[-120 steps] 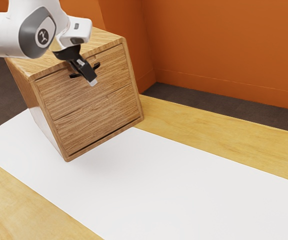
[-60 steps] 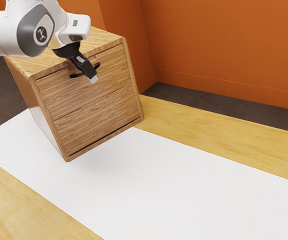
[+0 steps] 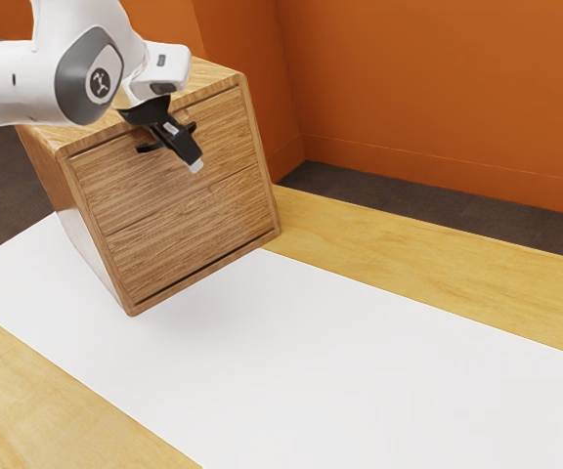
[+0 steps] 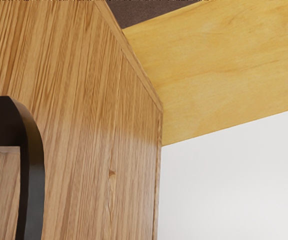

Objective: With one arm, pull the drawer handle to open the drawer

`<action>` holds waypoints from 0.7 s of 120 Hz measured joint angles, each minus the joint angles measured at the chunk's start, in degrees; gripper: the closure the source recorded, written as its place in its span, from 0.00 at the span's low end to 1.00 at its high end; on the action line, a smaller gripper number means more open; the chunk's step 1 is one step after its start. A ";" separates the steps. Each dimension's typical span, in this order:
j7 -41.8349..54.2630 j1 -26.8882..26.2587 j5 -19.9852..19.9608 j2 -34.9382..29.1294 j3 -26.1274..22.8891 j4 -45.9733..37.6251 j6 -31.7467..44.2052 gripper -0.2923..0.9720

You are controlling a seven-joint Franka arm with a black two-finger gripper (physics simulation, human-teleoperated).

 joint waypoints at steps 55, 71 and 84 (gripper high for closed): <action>0.05 -2.48 4.84 -9.37 -12.80 0.19 -4.75 0.27; -1.97 -4.76 6.90 -14.18 -13.09 0.99 -10.81 0.25; -4.13 -5.82 7.40 -16.53 -13.26 1.64 -18.96 0.24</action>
